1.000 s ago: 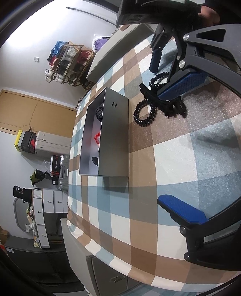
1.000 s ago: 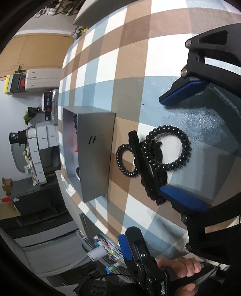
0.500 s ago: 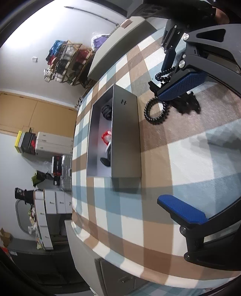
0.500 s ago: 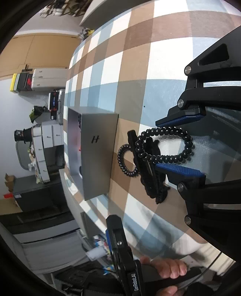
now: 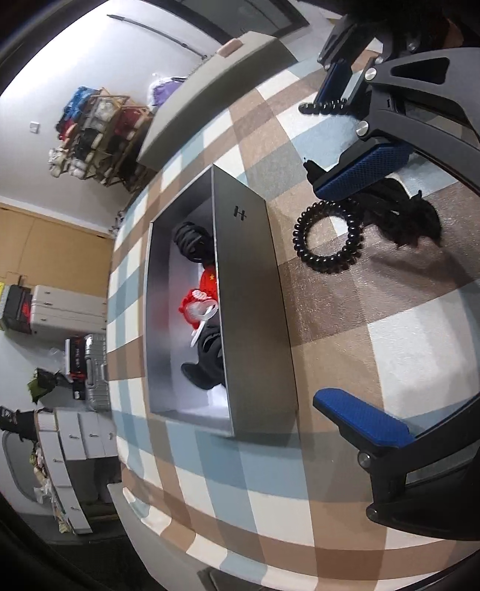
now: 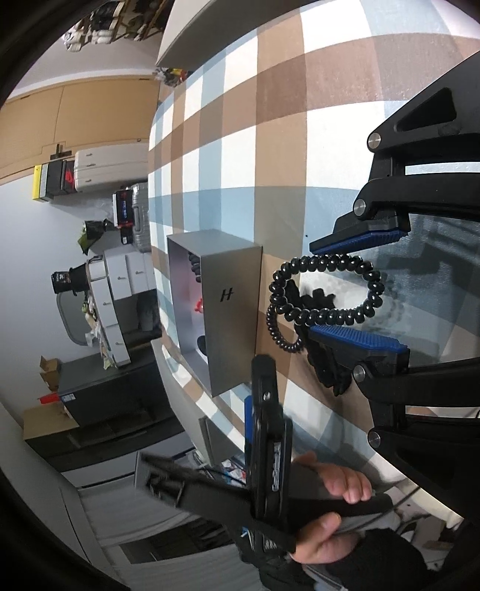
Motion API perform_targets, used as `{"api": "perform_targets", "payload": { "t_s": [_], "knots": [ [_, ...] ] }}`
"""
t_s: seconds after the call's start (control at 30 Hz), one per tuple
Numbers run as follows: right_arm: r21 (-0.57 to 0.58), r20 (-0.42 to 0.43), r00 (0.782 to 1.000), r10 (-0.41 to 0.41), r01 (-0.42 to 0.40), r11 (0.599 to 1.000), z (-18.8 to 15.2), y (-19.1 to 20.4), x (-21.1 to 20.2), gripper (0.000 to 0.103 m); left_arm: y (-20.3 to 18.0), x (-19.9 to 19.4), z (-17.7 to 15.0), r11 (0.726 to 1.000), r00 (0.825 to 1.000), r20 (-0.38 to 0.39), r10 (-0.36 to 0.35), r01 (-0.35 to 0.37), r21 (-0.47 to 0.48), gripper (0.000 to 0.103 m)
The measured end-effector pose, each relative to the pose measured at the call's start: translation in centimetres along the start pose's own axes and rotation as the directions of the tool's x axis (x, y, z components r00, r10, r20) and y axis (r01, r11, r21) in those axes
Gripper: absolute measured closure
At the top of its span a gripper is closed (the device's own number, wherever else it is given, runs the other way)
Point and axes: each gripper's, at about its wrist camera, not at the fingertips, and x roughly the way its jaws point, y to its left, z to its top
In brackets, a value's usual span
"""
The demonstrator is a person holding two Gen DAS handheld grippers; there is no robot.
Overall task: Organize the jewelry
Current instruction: 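Grasp the black coil hair tie with the left tool while the right tool holds the bracelet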
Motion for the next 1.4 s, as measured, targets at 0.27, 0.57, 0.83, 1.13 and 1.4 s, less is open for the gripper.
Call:
{"api": "perform_targets", "payload": {
  "t_s": [0.27, 0.57, 0.83, 1.13, 1.4],
  "knots": [
    [0.011, 0.010, 1.000, 0.018, -0.019, 1.000, 0.0, -0.4, -0.1, 0.066, -0.7, 1.1, 0.1, 1.000, 0.999, -0.047, -0.003, 0.005, 0.029, 0.031],
    [0.024, 0.011, 1.000, 0.017, -0.017, 1.000, -0.4, -1.0, 0.0, 0.066, -2.4, 1.6, -0.2, 0.995, 0.997, -0.080, -0.014, 0.022, 0.093, 0.076],
    [0.011, 0.019, 1.000, -0.013, 0.013, 1.000, -0.5, -1.3, -0.5, 0.066, -3.2, 1.4, -0.3, 0.991, 0.998, -0.067, -0.008, 0.017, 0.131, 0.098],
    [0.034, 0.021, 1.000, -0.006, 0.005, 0.999, -0.5, -1.7, -0.7, 0.065, -3.2, 0.3, 0.2, 0.991, 1.000, -0.015, -0.020, 0.022, 0.135, 0.098],
    [0.021, 0.028, 1.000, -0.007, 0.006, 1.000, 0.0, -1.2, -1.1, 0.065, -3.2, -1.5, 0.3, 0.990, 0.999, 0.050, -0.002, -0.005, 0.138, 0.100]
  ]
}}
